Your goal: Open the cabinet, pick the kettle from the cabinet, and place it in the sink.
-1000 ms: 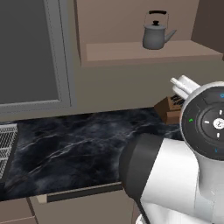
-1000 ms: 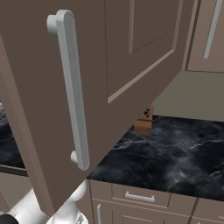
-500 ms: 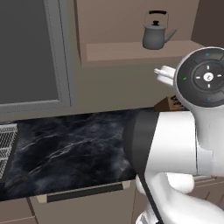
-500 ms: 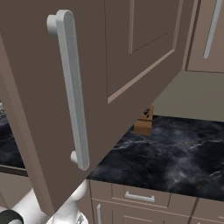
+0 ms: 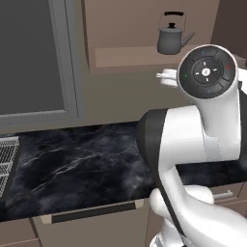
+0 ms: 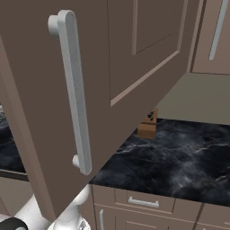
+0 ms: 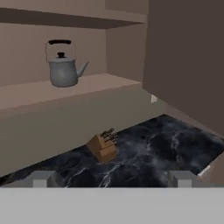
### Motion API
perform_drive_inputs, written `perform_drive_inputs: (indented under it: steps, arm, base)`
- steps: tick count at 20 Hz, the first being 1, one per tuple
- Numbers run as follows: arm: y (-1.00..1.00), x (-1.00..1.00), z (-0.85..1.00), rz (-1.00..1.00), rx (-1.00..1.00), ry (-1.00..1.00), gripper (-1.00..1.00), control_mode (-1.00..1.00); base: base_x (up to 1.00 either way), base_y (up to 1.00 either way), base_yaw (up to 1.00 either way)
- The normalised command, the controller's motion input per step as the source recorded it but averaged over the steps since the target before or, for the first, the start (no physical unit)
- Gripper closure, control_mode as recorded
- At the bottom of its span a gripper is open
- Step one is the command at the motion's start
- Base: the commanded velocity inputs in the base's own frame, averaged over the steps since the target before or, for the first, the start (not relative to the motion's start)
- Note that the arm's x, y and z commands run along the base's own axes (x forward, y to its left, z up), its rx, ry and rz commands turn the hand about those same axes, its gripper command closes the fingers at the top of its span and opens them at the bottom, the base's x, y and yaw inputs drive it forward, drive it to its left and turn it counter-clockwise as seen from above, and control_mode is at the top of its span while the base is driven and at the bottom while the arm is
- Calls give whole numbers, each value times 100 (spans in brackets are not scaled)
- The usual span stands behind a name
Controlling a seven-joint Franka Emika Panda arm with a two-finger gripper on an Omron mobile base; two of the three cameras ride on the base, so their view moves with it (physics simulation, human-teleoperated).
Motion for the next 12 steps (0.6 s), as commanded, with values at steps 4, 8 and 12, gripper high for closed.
perform_drive_inputs:
  steps: [4, 8, 12]
  arm:
    - [-5, 59, 6, 3, -11, 7, -100, -100]
    - [-5, 60, 14, 0, -9, 15, -100, -100]
    - [-5, 54, 14, 0, -5, 10, -100, -100]
  base:
    - [0, 0, 0]
    - [0, 0, 0]
    - [0, 0, 0]
